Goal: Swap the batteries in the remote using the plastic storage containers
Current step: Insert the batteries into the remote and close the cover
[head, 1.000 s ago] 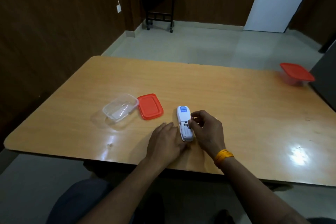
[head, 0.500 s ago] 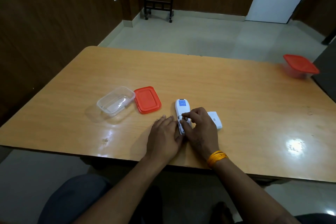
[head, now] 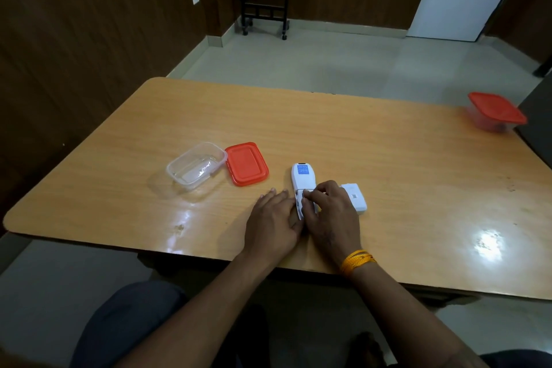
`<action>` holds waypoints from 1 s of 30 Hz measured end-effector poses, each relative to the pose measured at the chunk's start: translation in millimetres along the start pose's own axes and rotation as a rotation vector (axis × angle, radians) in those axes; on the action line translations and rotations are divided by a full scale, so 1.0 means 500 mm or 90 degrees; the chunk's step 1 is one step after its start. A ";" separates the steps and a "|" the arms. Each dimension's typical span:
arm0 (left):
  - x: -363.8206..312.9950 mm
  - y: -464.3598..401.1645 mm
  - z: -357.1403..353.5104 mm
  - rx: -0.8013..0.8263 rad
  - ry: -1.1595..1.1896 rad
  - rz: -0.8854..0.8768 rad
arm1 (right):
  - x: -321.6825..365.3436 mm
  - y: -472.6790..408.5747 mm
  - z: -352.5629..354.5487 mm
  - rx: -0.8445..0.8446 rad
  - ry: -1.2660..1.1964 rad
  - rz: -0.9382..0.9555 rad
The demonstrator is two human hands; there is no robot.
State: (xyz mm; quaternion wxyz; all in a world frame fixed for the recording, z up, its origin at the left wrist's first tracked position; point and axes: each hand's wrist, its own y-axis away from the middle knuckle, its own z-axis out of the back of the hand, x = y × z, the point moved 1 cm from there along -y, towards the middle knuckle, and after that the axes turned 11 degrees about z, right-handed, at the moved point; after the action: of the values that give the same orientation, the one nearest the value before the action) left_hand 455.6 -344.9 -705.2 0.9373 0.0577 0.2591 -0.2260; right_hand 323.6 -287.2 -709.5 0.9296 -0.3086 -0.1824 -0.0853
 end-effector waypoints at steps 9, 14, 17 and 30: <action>0.051 0.005 0.079 0.083 -0.098 0.012 | 0.015 -0.028 0.018 -0.021 0.028 0.006; 0.110 0.013 0.152 0.107 -0.168 0.076 | 0.068 -0.089 0.007 -0.011 -0.006 0.077; 0.141 0.022 0.186 0.107 -0.177 0.100 | 0.100 -0.136 -0.014 0.030 -0.022 0.108; 0.191 0.028 0.214 0.101 -0.153 0.134 | 0.223 -0.357 -0.129 0.385 0.031 0.352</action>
State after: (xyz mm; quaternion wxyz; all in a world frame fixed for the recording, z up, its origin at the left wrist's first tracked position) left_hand 583.8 -394.0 -662.2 0.9725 0.1309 0.1193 -0.1516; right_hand 396.2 -473.1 -616.8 0.9704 -0.0566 -0.0872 0.2181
